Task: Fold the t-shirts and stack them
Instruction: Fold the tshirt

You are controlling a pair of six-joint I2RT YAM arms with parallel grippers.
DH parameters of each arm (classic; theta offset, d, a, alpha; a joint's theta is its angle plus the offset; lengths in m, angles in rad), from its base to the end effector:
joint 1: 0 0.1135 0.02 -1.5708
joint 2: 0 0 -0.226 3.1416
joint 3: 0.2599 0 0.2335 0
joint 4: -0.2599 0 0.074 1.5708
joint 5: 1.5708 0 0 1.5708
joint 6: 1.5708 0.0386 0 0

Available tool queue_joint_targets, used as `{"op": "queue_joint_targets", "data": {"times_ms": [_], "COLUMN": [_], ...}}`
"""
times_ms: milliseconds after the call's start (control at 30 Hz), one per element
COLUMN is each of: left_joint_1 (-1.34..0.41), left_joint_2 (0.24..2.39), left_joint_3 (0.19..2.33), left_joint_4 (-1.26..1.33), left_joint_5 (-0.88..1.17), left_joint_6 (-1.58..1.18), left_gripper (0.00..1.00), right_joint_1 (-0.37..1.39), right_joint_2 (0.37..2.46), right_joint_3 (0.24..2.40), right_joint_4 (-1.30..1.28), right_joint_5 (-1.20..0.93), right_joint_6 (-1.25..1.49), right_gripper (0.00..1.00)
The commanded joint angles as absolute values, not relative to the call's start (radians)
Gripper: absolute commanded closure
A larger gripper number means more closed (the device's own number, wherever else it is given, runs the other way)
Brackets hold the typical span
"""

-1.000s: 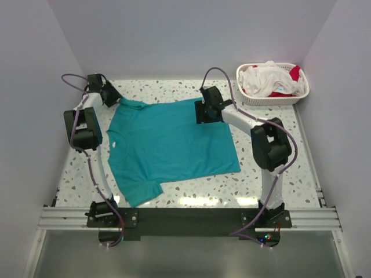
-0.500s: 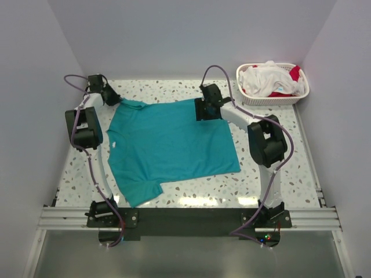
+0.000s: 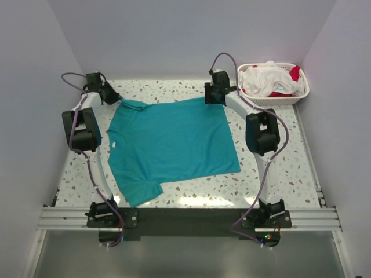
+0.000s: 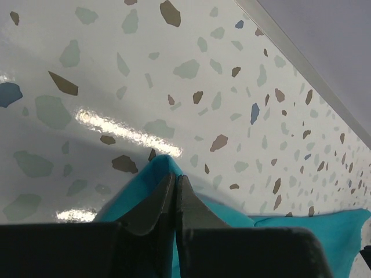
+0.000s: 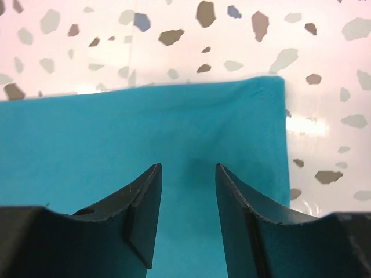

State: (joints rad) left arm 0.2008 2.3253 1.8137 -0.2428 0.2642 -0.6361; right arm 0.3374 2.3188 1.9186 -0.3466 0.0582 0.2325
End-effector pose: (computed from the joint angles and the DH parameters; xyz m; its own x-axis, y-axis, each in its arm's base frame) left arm 0.4743 0.0863 0.1438 -0.5362 -0.6944 -0.4799 -0.4035 0.7103 -0.5768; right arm 0.4608 0.1593 0.1701 -0.6906 0.0015 -0.7232 -0.1347 0.9822 0.1306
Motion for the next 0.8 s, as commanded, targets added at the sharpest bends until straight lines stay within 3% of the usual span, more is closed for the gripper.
{"op": "queue_joint_targets", "data": {"times_ms": [0,767], "left_joint_1": [0.201,0.199], "left_joint_2": [2.252,2.235], "left_joint_3": [1.792,1.761], "left_joint_4": [-0.222,-0.227], "left_joint_5": [0.302,0.290], "left_joint_6": [-0.650,-0.637], "left_gripper": [1.00,1.00], "right_joint_1": [0.307,0.172], "right_joint_2": [2.365,2.637], "right_joint_3": [2.005,2.356], "right_joint_4": [-0.341,-0.431], "right_joint_5": [0.035,-0.256], "right_joint_6": [0.192,0.198], "right_gripper": [0.55,0.50]}}
